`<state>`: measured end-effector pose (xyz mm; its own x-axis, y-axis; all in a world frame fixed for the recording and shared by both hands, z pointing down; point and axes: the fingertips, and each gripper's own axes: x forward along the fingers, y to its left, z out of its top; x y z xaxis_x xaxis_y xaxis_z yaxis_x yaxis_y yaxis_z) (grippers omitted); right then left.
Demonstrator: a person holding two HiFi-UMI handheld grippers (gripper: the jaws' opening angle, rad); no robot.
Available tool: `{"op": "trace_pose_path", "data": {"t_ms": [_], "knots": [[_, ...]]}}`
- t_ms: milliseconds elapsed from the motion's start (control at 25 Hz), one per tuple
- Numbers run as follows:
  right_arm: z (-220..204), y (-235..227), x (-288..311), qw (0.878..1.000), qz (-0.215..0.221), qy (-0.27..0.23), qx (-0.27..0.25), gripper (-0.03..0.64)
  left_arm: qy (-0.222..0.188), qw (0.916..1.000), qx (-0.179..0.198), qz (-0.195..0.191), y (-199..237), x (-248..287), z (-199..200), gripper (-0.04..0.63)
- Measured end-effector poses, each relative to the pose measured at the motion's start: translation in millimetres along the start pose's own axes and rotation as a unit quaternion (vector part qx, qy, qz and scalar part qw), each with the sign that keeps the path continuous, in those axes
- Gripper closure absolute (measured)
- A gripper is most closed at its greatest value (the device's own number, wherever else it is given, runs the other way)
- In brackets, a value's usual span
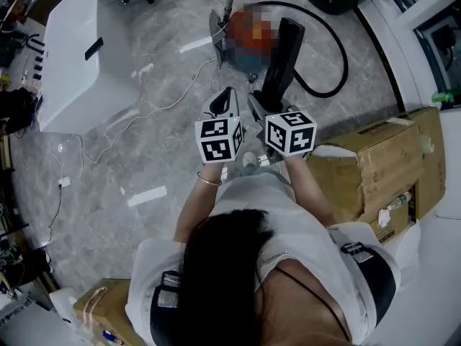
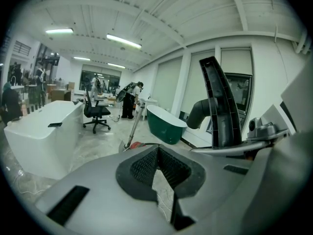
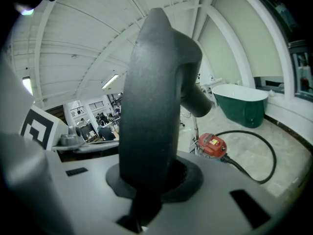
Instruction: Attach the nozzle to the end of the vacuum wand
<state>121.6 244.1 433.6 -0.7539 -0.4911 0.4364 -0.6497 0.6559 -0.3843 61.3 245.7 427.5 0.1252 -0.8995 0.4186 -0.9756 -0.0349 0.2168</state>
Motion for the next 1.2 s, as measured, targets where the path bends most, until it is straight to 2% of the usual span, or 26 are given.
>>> {"op": "trace_pose_path", "data": {"t_ms": [680, 1200], "knots": [[16.6, -23.3, 17.6, 1.000, 0.024, 0.011, -0.007, 0.554, -0.014, 0.9998, -0.006, 0.015, 0.1, 28.7, 16.4, 0.592], [11.3, -44.2, 22.0, 0.999, 0.025, 0.026, 0.008, 0.554, 0.010, 0.9992, -0.016, 0.034, 1.9, 41.6, -2.6, 0.592]]}}
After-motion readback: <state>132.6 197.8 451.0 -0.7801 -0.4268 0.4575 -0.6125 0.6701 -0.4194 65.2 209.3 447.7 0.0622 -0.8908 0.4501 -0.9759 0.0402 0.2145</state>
